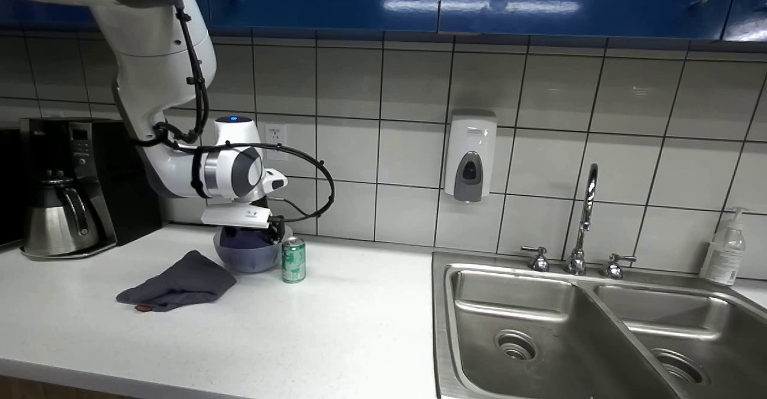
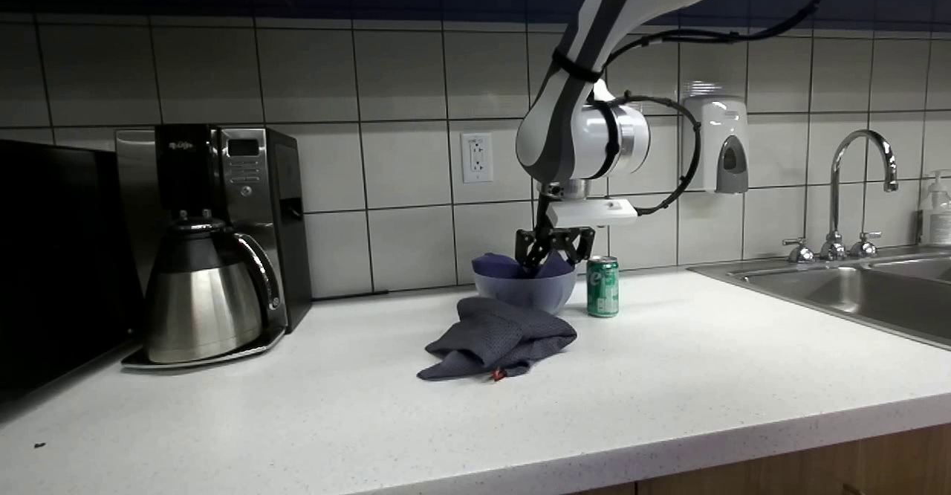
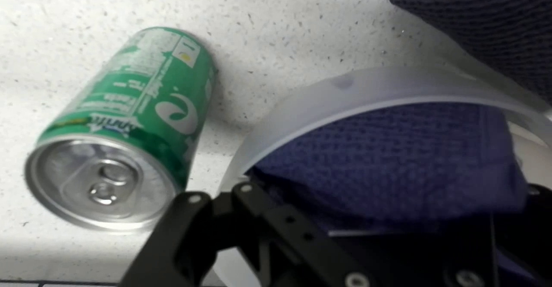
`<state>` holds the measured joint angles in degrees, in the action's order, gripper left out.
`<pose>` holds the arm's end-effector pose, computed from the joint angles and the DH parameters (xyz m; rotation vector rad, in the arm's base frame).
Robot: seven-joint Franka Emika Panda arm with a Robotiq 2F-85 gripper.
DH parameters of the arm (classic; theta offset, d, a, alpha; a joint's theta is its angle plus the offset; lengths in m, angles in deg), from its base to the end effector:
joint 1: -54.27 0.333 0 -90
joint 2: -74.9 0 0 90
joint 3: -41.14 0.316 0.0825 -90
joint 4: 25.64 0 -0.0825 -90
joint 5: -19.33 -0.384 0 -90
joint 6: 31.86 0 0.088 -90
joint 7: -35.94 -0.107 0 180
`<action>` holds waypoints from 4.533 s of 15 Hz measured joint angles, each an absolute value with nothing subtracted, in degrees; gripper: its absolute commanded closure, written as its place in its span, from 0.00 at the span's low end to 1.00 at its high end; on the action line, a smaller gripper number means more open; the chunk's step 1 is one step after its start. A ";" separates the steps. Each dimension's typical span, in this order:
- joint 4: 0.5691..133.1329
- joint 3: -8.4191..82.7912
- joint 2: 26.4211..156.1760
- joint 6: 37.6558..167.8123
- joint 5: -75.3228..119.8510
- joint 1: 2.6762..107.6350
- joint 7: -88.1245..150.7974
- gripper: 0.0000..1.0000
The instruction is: Remove the blue towel from the bowl.
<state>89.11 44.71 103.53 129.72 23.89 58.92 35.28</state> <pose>0.6293 0.0929 0.2383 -3.0718 -0.2943 -0.4963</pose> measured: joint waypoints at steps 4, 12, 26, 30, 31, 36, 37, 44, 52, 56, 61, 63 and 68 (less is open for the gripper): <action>88.86 44.71 103.53 129.72 23.90 58.93 35.91 0.80; 88.58 44.66 103.52 129.72 24.09 58.99 36.62 0.99; 100.00 40.27 87.84 135.05 28.78 63.78 33.32 0.99; 105.86 37.17 79.82 137.47 34.23 65.07 28.94 0.99; 107.02 36.59 77.81 137.76 35.91 65.07 27.90 0.99; 112.62 35.61 67.51 137.84 44.00 64.67 22.89 0.99; 113.64 35.65 65.70 137.84 45.14 64.63 22.08 0.99; 120.28 36.15 52.96 136.87 47.89 64.33 19.28 0.99; 127.32 40.86 42.70 129.58 35.41 60.85 24.50 0.99; 128.56 41.71 41.11 124.20 33.52 58.07 25.23 0.99; 128.65 41.89 40.13 114.47 32.81 54.93 25.47 0.99; 128.67 41.89 40.02 111.00 32.77 54.63 25.49 0.99; 129.09 42.07 40.44 104.46 32.92 53.88 25.49 0.99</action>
<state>129.09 42.07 40.44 104.46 32.92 53.88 25.49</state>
